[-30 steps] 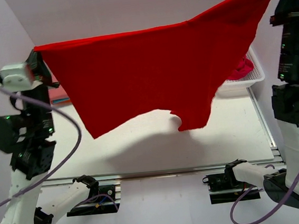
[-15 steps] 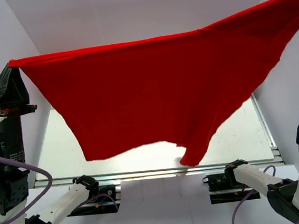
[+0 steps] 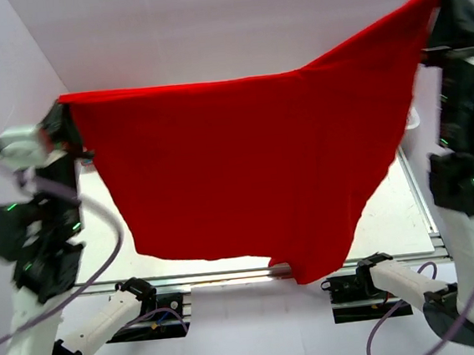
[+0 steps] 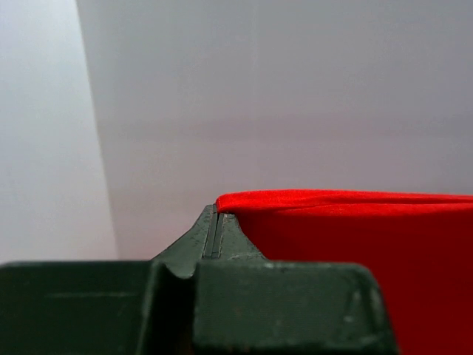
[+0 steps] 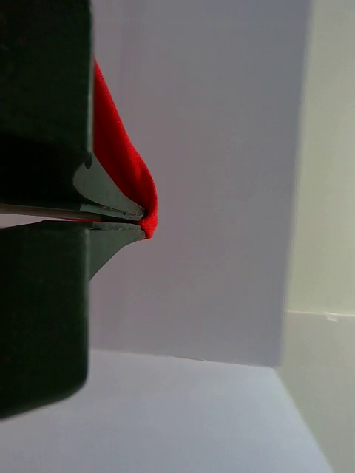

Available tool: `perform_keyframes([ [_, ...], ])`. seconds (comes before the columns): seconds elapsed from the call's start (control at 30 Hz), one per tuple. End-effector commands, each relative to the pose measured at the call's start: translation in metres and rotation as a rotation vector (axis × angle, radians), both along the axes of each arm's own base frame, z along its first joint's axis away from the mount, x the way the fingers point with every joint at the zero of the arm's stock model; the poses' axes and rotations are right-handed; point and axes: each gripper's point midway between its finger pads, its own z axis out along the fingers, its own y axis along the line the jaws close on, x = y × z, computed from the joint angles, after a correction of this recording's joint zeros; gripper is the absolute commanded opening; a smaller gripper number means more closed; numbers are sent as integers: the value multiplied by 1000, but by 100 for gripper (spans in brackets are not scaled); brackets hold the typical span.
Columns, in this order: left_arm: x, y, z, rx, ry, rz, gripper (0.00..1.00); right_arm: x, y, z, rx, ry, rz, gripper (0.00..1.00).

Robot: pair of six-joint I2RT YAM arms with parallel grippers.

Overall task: Fold and stack the t-shirts
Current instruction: Flatten out the tshirt

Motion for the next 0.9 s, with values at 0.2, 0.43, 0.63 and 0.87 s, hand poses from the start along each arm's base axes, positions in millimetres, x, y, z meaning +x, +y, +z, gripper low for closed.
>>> perform_keyframes([
  [0.2,100,0,-104,-14,233,335,0,117,3,-93,39,180,-138,0],
  [0.43,149,-11,-157,20,321,432,0,184,12,-173,23,335,-180,0],
  [0.63,215,-18,-221,94,454,503,0,259,20,-238,-28,477,-268,0],
  [0.87,301,-10,-288,137,599,522,0,328,34,-286,-84,576,-301,0],
])
